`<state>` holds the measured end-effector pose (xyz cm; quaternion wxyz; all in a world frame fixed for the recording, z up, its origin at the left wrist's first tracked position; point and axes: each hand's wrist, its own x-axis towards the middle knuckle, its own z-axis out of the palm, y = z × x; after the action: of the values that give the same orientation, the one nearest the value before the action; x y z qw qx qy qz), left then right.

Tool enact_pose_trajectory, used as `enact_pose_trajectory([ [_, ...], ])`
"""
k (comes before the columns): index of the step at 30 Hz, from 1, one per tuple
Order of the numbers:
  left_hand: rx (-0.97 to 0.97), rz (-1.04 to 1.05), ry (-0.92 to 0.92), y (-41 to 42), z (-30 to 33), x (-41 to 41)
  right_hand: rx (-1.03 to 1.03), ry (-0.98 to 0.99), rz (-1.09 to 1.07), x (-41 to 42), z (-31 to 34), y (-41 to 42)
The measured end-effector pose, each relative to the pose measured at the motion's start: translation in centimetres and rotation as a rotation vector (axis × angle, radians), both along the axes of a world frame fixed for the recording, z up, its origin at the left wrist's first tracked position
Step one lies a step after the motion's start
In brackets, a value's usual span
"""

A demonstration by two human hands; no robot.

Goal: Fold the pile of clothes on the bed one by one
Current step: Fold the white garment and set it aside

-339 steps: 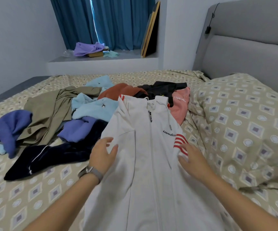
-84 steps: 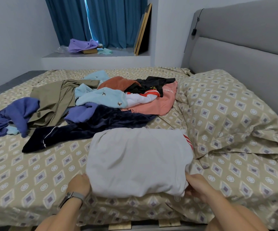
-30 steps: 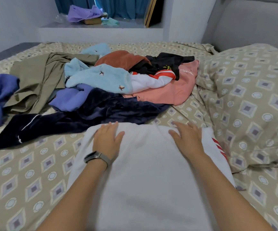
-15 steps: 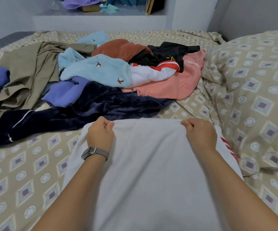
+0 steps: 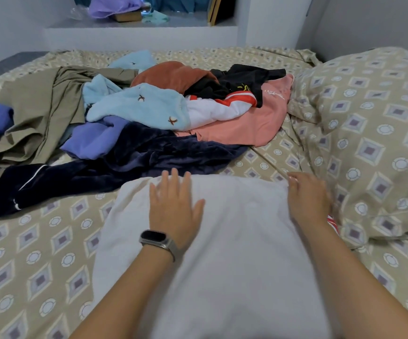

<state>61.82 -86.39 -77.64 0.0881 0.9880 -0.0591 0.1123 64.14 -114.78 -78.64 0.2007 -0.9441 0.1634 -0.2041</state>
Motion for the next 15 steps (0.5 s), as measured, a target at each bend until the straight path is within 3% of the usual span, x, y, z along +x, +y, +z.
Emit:
enact_pose_trajectory([
  [3, 0.096, -0.136, 0.163, -1.5, -1.3, -1.3, 0.163, 0.273, -0.072, -0.3, -0.5, -1.6],
  [6, 0.107, -0.119, 0.221, -1.8, -3.1, -1.8, 0.108, 0.417, -0.053, -0.5, -0.9, -1.4],
  [10, 0.098, -0.111, 0.226, -1.6, -3.5, -1.6, 0.125, 0.284, -0.063, 0.2, -0.2, -1.4],
  [15, 0.089, -0.113, 0.243, -1.0, -3.2, -1.6, 0.231, 0.007, -0.269, 0.0, 0.4, -4.0],
])
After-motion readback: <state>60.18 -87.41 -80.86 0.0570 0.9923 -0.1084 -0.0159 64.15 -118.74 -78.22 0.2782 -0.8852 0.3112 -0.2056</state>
